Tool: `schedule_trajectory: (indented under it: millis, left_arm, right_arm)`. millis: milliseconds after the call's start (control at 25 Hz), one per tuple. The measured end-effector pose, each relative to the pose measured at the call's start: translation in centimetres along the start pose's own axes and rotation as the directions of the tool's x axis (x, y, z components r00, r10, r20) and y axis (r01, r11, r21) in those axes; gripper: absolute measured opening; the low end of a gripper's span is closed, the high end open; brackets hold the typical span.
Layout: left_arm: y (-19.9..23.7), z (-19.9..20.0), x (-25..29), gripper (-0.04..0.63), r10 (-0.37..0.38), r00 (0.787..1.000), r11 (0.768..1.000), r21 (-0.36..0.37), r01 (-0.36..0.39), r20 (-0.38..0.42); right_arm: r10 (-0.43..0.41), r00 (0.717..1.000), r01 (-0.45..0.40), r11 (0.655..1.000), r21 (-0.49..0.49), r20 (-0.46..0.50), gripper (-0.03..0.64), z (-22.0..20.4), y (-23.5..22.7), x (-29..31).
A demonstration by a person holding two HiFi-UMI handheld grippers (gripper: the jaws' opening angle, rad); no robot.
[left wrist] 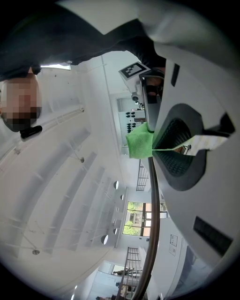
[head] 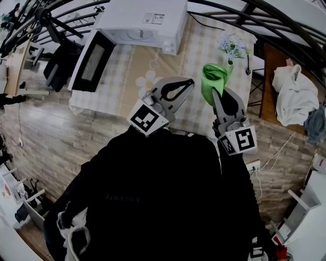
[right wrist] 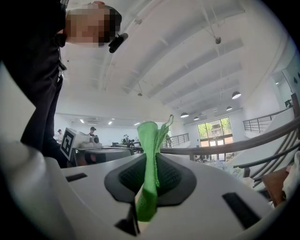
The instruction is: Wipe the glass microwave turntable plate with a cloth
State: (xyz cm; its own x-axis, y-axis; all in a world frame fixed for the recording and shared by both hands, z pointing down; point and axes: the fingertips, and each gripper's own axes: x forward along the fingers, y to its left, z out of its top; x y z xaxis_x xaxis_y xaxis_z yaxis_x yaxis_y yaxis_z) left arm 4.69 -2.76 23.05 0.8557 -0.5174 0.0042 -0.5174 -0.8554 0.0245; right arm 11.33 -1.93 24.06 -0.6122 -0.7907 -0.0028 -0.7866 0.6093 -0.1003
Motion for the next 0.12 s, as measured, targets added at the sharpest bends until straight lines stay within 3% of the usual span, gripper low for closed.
schedule_trajectory:
  millis: [120]
  left_arm:
    - [0.09, -0.16, -0.16, 0.023, 0.004, 1.0, 1.0, -0.004, -0.004, -0.002]
  right_arm:
    - [0.002, 1.0, -0.002, 1.0, 0.0, -0.003, 0.054, -0.08, 0.08, 0.08]
